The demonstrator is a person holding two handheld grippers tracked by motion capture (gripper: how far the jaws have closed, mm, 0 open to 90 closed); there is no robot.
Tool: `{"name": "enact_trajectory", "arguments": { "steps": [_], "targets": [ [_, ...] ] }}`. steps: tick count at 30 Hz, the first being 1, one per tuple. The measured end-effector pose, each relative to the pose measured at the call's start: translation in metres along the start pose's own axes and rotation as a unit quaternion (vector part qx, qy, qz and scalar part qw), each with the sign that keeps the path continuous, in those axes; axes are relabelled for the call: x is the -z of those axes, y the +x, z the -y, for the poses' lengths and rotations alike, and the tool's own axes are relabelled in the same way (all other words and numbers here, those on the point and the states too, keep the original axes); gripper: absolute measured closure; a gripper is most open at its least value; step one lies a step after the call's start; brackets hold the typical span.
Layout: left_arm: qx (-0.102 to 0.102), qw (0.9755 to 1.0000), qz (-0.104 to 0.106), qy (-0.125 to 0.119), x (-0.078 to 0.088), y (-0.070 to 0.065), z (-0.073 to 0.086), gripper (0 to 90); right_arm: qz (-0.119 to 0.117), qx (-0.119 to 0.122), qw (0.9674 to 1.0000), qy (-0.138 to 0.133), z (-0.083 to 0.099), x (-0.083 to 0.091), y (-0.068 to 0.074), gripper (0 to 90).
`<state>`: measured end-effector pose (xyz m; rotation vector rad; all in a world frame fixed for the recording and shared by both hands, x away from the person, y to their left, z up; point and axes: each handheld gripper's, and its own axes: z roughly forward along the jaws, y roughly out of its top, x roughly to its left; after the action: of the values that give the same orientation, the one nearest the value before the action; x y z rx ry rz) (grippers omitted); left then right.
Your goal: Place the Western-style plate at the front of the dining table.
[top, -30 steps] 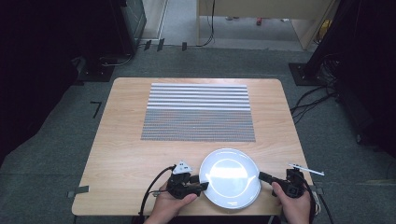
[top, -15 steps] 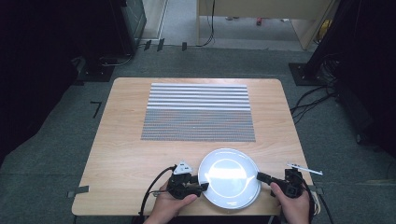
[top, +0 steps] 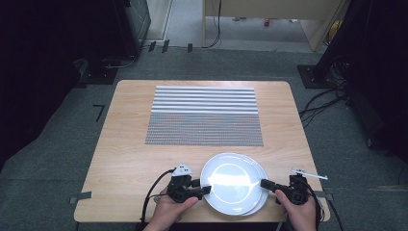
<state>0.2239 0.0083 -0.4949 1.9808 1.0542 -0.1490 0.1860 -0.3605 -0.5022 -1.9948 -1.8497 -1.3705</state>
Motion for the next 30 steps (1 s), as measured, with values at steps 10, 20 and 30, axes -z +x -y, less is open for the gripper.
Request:
{"name": "enact_trajectory", "arguments": {
  "steps": [10, 20, 30],
  "targets": [
    [0.052, 0.9986, 0.012, -0.001, 0.012, 0.02, -0.003, 64.5, -0.018, 0.016, 0.9994, 0.024, 0.003, -0.01, 0.009, 79.9],
    [0.071, 0.9973, 0.021, 0.0, 0.015, 0.026, -0.005, 64.9, -0.004, 0.005, 0.9997, 0.022, 0.003, -0.014, 0.007, 80.6],
    [0.073, 0.9963, 0.046, 0.002, 0.014, 0.029, -0.004, 72.1, -0.004, -0.015, 0.9994, 0.031, 0.002, -0.018, 0.008, 81.4]
  ]
}}
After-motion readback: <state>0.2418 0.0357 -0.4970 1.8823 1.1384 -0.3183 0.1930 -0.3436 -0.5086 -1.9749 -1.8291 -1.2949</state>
